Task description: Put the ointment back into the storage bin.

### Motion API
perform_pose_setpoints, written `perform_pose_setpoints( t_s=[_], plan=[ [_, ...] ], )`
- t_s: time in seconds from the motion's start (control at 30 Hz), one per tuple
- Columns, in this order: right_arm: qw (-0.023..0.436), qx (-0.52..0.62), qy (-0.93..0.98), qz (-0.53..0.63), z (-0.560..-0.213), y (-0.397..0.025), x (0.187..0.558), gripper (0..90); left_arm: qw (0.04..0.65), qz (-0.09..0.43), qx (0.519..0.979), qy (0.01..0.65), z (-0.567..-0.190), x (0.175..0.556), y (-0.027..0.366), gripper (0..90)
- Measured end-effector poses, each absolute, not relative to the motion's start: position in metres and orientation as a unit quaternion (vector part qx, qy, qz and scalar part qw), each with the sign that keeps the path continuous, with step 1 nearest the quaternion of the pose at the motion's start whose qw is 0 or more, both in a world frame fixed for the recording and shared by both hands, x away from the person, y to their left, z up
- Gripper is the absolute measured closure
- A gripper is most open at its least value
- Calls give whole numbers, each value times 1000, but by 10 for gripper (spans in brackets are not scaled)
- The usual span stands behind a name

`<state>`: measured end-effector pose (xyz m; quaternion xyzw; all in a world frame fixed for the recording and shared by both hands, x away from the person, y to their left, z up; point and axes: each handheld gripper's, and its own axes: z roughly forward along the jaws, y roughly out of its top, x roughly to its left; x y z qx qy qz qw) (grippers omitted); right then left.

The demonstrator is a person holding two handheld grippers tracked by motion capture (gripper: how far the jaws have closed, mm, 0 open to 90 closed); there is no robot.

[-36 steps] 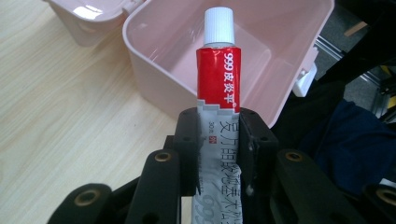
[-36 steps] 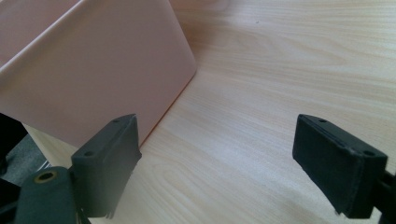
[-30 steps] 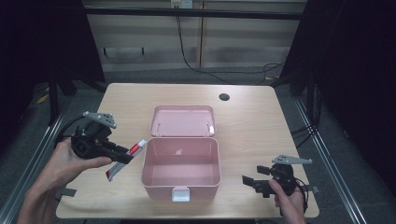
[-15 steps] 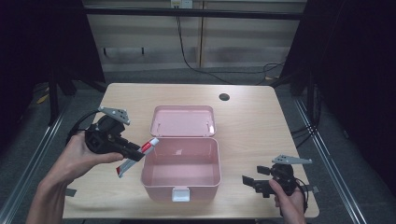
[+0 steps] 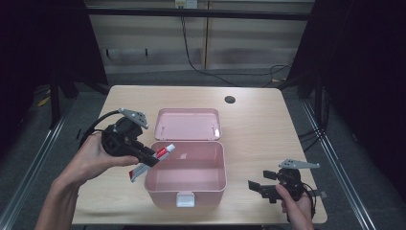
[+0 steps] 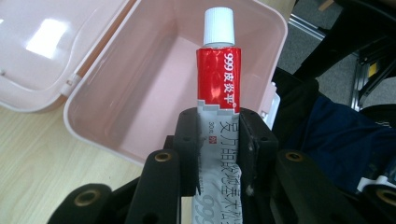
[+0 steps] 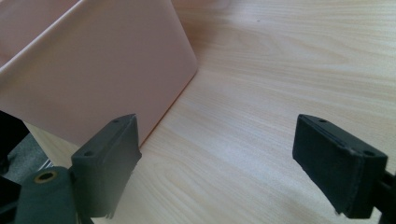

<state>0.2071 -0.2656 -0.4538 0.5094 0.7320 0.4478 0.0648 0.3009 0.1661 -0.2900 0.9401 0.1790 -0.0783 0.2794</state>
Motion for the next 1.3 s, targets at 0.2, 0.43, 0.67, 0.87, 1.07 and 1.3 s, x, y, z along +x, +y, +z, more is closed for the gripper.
perform_pose_setpoints(
  t_s=[0.2,0.43,0.67,0.87,1.07,1.3],
  plan=[
    [64,509,732,448,-454,-266,207,142,273,-88,942,174,-297,308,154,710],
    [64,509,732,448,-455,-266,208,142,271,-96,941,177,-299,311,140,710],
    [63,509,732,450,-455,-266,208,142,270,-84,946,159,-300,313,126,710],
    [61,508,731,450,-455,-266,208,142,265,-87,949,145,-301,314,117,709],
    [61,507,733,450,-455,-266,208,142,276,-82,944,158,-304,316,109,710],
    [60,506,734,450,-455,-265,208,142,259,-79,953,133,-307,315,93,711]
  ],
)
